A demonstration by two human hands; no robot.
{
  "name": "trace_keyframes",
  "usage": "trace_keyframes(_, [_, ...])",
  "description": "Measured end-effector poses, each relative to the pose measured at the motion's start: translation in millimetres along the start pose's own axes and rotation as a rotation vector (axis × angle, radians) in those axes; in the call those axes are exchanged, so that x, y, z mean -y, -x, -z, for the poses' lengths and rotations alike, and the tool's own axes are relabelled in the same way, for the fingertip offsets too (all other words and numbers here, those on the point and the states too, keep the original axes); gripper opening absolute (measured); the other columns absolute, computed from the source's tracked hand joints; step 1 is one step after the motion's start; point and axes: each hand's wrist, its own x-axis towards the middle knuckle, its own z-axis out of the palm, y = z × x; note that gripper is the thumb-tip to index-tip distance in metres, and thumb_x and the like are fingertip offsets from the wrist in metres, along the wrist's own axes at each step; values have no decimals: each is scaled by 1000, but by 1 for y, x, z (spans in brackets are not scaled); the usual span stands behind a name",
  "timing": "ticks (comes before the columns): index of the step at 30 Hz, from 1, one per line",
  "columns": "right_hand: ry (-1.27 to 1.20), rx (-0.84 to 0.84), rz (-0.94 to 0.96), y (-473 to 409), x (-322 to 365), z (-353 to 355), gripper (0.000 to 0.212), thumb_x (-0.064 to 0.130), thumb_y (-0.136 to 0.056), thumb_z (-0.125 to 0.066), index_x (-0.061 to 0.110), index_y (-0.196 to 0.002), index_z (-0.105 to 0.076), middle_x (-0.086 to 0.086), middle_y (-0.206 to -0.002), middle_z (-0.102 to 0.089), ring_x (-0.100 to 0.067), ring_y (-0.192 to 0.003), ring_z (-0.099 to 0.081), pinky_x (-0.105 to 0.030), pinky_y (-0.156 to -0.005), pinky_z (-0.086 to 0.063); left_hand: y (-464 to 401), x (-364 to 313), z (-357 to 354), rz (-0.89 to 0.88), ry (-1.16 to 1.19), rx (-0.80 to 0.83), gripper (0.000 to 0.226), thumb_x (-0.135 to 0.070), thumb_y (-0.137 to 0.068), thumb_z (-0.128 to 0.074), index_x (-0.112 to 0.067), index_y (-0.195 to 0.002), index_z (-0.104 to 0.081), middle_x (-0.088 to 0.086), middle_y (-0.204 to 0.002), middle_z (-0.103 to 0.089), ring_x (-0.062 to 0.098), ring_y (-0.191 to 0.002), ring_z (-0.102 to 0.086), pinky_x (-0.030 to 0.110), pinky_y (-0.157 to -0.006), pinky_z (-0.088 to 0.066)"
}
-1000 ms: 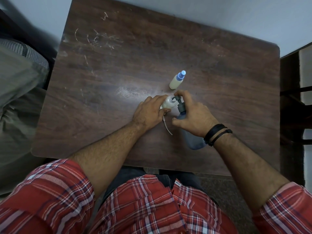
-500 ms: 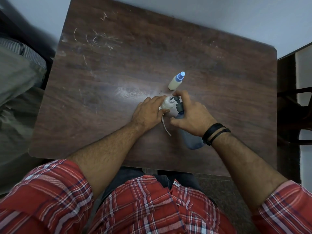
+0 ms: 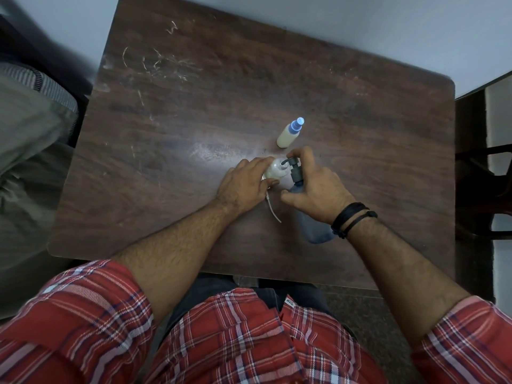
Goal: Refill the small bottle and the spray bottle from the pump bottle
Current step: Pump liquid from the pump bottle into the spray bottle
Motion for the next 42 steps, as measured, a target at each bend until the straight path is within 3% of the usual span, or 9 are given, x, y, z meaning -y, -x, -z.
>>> trace_keyframes(7, [43, 39, 16, 1, -2, -2, 70, 30, -75, -72, 26, -135, -36, 17, -77, -47, -15, -72, -53, -28, -69, -39, -1, -1, 2, 7, 3, -4, 50, -42, -96, -57, -26, -142, -48, -6, -136, -58, 23, -107, -54, 45, -91, -47])
trace_keyframes(11, [53, 50, 23, 0, -4, -2, 66, 30, -75, -71, 26, -132, -36, 8, -87, -55, -19, -75, -56, -30, -69, -41, -1, -1, 3, 5, 0, 1, 49, -42, -96, -57, -26, -141, -48, -6, -136, -58, 23, -108, -54, 46, -91, -47])
trace_keyframes(14, [46, 55, 21, -2, -4, -3, 59, 29, -75, -71, 23, -124, -38, 7, -82, -55, -21, -74, -57, -34, -67, -46, 0, -2, 2, 9, -4, 9, 50, -41, -96, -56, -26, -143, -47, -6, -137, -57, 23, -109, -53, 46, -92, -47])
trace_keyframes(19, [36, 46, 23, -3, -1, -4, 60, 30, -77, -71, 20, -126, -39, 12, -81, -50, -19, -74, -54, -29, -67, -38, 1, -4, 1, 18, -12, 15, 51, -41, -96, -55, -25, -144, -46, -5, -139, -56, 23, -110, -53, 46, -94, -46])
trace_keyframes(27, [24, 46, 23, 2, 0, -3, 66, 30, -76, -71, 26, -132, -37, 11, -86, -54, -17, -74, -54, -27, -69, -38, 1, -3, 3, 19, -8, 6, 50, -42, -96, -54, -25, -143, -46, -5, -138, -57, 23, -109, -54, 47, -93, -46])
trace_keyframes(35, [-27, 40, 8, 0, -2, -2, 55, 28, -77, -72, 20, -120, -40, 16, -75, -48, -4, -67, -50, -29, -66, -35, 0, -1, 3, 17, -10, 12, 49, -42, -96, -54, -26, -142, -47, -7, -137, -57, 22, -108, -53, 47, -92, -47])
trace_keyframes(39, [-3, 46, 14, -2, -2, -2, 60, 30, -77, -72, 21, -126, -39, 13, -83, -52, -16, -73, -53, -28, -68, -35, 1, -3, 1, 16, -3, 7, 51, -41, -96, -54, -25, -144, -46, -6, -138, -56, 23, -110, -53, 46, -93, -46])
trace_keyframes(42, [20, 54, 21, -2, -1, -2, 66, 30, -76, -72, 24, -132, -37, 13, -84, -51, -17, -76, -54, -28, -70, -37, 1, -3, 1, 22, -14, 3, 52, -43, -96, -55, -25, -144, -45, -6, -138, -56, 22, -110, -53, 45, -93, -46])
